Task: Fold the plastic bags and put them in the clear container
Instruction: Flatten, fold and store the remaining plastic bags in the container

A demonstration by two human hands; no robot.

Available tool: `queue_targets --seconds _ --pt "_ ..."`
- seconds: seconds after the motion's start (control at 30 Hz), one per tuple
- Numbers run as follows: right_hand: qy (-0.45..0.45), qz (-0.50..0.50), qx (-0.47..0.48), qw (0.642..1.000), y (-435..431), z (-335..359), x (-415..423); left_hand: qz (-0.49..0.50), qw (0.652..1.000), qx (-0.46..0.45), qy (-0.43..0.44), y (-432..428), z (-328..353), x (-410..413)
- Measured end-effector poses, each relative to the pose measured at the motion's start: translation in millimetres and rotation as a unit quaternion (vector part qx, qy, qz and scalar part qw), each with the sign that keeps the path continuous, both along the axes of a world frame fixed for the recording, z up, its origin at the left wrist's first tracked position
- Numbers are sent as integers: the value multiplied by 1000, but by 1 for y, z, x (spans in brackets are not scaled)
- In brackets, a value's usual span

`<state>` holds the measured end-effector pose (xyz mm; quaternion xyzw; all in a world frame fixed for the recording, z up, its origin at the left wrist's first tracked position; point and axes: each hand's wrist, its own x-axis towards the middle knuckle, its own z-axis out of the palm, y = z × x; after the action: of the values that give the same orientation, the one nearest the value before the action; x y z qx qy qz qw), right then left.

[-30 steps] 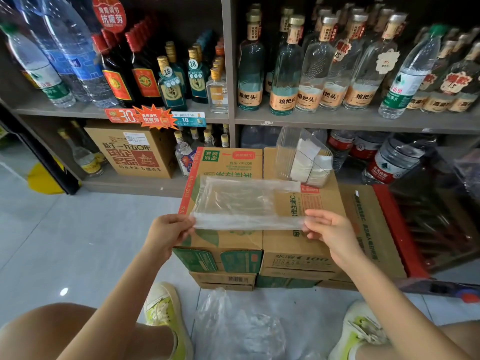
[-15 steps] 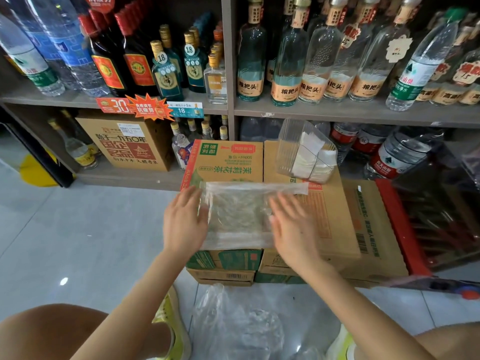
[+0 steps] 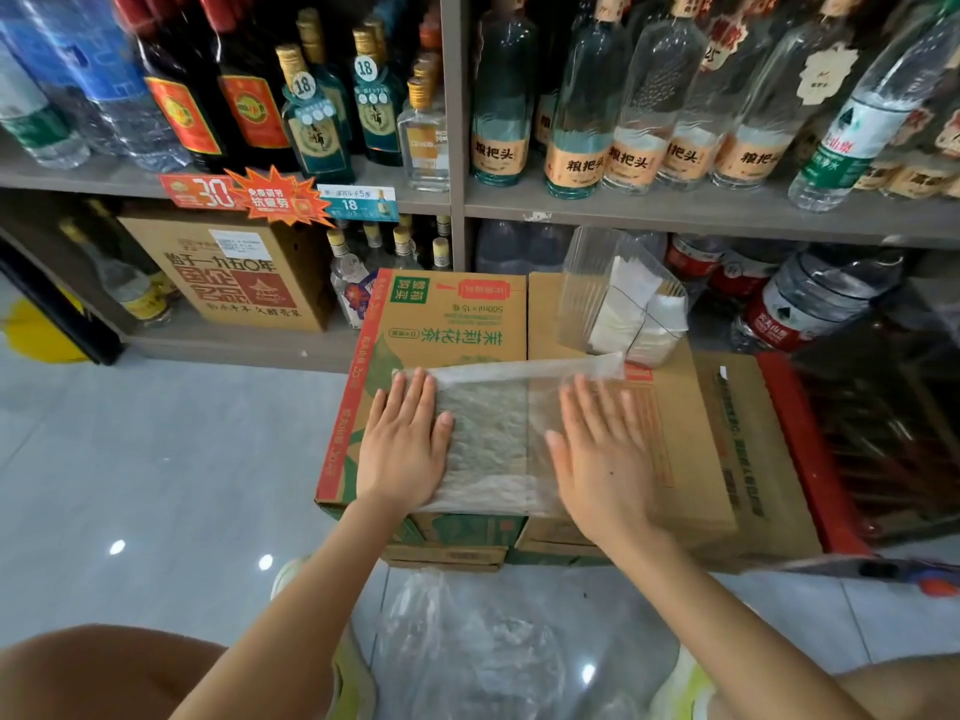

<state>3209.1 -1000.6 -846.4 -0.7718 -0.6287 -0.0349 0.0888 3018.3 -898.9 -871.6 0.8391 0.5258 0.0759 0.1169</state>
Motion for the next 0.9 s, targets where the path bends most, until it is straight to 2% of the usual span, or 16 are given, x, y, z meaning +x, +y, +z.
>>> queue_targets --seconds 0.1,0.17,0.23,0.33,0.5,0.63,0.8,0.9 --pt "-9 107 -35 994 40 9 -34 2 1000 5 -9 0 0 0" --pt "-22 138 -65 988 60 6 -41 0 1000 11 -7 0 -1 0" --pt "4 101 -51 994 70 7 -33 0 1000 10 -11 0 -2 -1" --pt "54 14 54 997 76 15 -4 1 1000 4 -27 1 -3 -2" --pt "138 68 3 988 73 16 30 -25 999 0 -20 3 -1 -9" --pt "191 48 4 980 58 5 53 -28 999 0 31 4 0 -10" --pt "173 29 0 984 46 3 83 -17 999 4 42 3 -3 -9" --pt "105 -3 -29 994 43 6 87 -7 1000 6 29 4 -3 -8"
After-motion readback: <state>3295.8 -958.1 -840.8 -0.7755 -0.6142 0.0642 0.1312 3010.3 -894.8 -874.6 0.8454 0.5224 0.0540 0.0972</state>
